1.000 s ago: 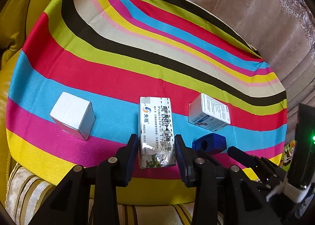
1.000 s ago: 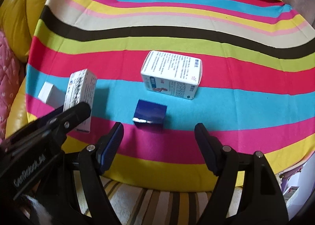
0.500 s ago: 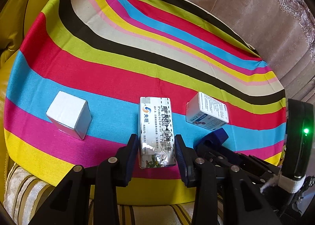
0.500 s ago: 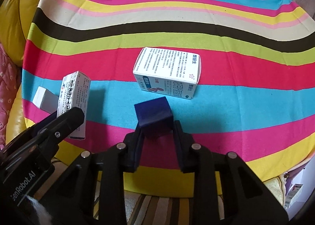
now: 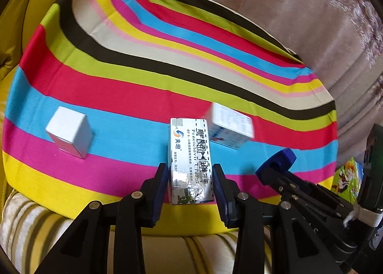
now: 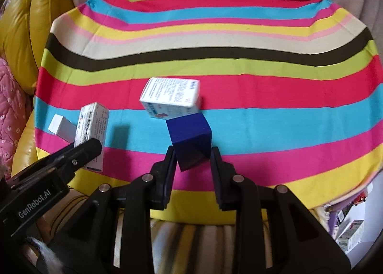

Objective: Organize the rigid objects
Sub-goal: 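Grasp the blue cube with right tool while left tool holds the strip box, then carry the strip box and blue cube with both tools to the purple-rimmed box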

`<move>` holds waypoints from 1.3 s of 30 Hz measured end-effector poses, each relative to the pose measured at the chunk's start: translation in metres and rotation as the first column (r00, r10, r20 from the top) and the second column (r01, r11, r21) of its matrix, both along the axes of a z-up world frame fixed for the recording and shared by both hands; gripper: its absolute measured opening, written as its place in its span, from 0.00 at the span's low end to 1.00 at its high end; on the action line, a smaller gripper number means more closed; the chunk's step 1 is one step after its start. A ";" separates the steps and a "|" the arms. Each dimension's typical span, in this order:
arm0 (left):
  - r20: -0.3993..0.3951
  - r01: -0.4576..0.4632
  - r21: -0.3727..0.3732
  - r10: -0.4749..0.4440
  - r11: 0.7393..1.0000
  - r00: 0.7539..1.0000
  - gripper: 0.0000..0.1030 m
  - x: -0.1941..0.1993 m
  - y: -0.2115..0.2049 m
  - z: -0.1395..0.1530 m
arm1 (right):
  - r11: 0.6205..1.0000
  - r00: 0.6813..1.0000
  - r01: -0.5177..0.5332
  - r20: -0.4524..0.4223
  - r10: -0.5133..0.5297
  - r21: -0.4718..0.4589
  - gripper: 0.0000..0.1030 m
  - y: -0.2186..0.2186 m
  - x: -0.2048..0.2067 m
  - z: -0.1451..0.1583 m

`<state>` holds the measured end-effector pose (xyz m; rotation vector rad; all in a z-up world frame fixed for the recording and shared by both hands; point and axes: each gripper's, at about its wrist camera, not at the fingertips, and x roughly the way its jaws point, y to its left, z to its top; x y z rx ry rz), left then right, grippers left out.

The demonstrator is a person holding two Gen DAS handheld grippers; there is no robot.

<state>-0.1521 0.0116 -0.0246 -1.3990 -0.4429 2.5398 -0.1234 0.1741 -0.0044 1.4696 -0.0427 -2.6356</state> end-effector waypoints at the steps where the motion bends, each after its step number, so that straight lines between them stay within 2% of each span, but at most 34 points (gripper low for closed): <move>1: -0.003 0.007 -0.004 -0.007 1.000 1.000 0.37 0.001 0.003 0.002 | 1.000 1.000 0.003 -0.007 -0.003 0.001 0.31 0.003 0.001 0.002; 16: -0.005 0.126 -0.020 -0.126 0.992 0.992 0.37 0.023 0.068 0.022 | 0.998 0.996 0.067 -0.064 -0.065 0.023 0.31 0.057 0.041 0.024; 27: -0.021 0.240 -0.052 -0.242 0.969 0.970 0.37 0.040 0.122 0.031 | 0.984 0.982 0.176 -0.069 -0.175 0.011 0.31 0.124 0.069 0.033; 39: -0.023 0.326 -0.100 -0.329 0.940 0.944 0.37 0.056 0.166 0.035 | 0.969 0.968 0.246 -0.055 -0.244 0.021 0.31 0.168 0.095 0.028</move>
